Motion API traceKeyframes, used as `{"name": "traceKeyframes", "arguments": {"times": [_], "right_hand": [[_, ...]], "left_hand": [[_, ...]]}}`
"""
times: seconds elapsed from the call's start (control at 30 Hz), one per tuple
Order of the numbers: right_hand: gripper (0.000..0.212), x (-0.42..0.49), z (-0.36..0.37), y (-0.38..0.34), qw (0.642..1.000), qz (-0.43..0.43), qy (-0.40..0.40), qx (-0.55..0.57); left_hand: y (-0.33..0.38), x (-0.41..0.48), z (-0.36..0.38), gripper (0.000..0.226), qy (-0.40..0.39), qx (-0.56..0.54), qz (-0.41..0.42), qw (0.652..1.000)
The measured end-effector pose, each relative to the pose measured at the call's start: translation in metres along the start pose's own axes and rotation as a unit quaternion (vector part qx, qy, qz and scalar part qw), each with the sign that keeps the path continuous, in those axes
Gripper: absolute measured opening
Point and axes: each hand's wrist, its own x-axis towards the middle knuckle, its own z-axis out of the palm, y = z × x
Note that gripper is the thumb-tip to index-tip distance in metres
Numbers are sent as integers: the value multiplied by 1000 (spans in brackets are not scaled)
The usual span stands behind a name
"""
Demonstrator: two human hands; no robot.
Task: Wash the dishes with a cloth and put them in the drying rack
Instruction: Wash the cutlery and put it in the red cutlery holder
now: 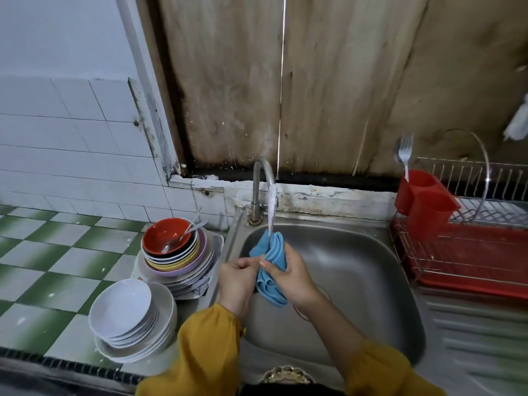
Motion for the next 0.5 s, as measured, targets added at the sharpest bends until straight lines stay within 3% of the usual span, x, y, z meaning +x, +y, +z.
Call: {"name": "traceKeyframes", "arguments": {"times": [0.07,0.17,0.23,0.37,0.5], "right_hand": [[29,0,-8,-3,1000,-12,-16,-10],[21,5,-17,-10,993,-43,35,-104],[18,6,-18,-13,975,-73,81,-192],[30,7,-20,-11,944,-91,119,-295],[12,8,-28,-14,975,-67,120,-174]], "left_hand": [[-2,-1,5,10,4,-2,1,1000],[-1,-5,12,15,-11,19,-8,1000],[0,-7,16,21,-15,42,-6,999],[2,-12,23,25,-37,64,10,997],[3,-10,20,17,-46,161,72,983]]}}
